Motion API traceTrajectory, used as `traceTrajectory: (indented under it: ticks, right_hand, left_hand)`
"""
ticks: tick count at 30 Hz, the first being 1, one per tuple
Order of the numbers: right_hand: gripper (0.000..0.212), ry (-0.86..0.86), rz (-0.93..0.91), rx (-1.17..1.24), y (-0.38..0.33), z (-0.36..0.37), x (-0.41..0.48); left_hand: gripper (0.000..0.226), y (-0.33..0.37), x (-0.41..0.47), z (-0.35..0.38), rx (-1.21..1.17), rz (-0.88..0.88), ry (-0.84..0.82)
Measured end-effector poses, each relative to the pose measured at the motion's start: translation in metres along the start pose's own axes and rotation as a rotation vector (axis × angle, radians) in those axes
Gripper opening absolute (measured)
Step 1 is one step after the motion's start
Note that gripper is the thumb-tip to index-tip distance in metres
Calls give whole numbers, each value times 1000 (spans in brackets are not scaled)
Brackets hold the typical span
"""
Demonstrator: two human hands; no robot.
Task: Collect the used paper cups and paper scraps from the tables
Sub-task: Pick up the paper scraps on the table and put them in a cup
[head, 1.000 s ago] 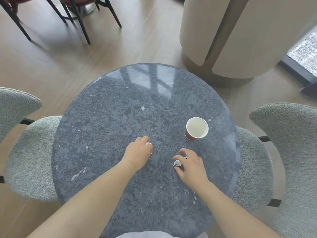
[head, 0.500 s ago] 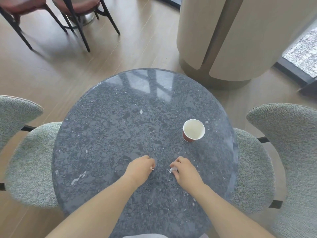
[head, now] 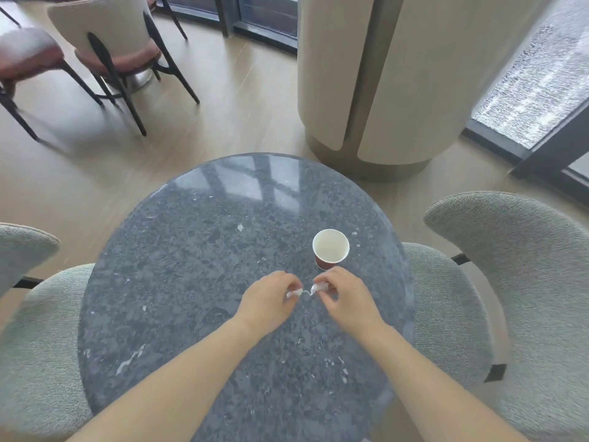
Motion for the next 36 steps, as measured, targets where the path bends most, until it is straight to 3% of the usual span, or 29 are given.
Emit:
traceTrajectory:
  ticks: [4, 7, 15, 19, 31, 36]
  right_hand:
    - [15, 135, 13, -7, -2, -30, 12]
    - [16, 143, 36, -9, 3, -43, 13]
    - [19, 139, 49, -53, 17, -62, 22]
    - [20, 98, 34, -61, 17, -53, 34]
    - [24, -38, 11, -121, 24, -33, 61]
    - [18, -95, -90, -307, 30, -30, 48]
  left_hand:
    - [15, 26, 27, -21, -14, 40, 93]
    - [20, 42, 45, -27, 23, 48, 120]
    - [44, 49, 71, -20, 159, 29, 46]
    - [43, 32, 68, -15, 272, 62, -15]
    - [36, 16, 75, -21, 267, 57, -8]
    - [35, 18, 75, -14, 228, 55, -41]
Point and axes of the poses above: each hand's wrist, its own x-axis towards the middle knuckle, its own z-axis out of the palm, y = z × x, the point moved 1 cm from there along x, towards the middle knuckle, and after that the axes turned 3 degrees about -z, right-handed, at the moved point
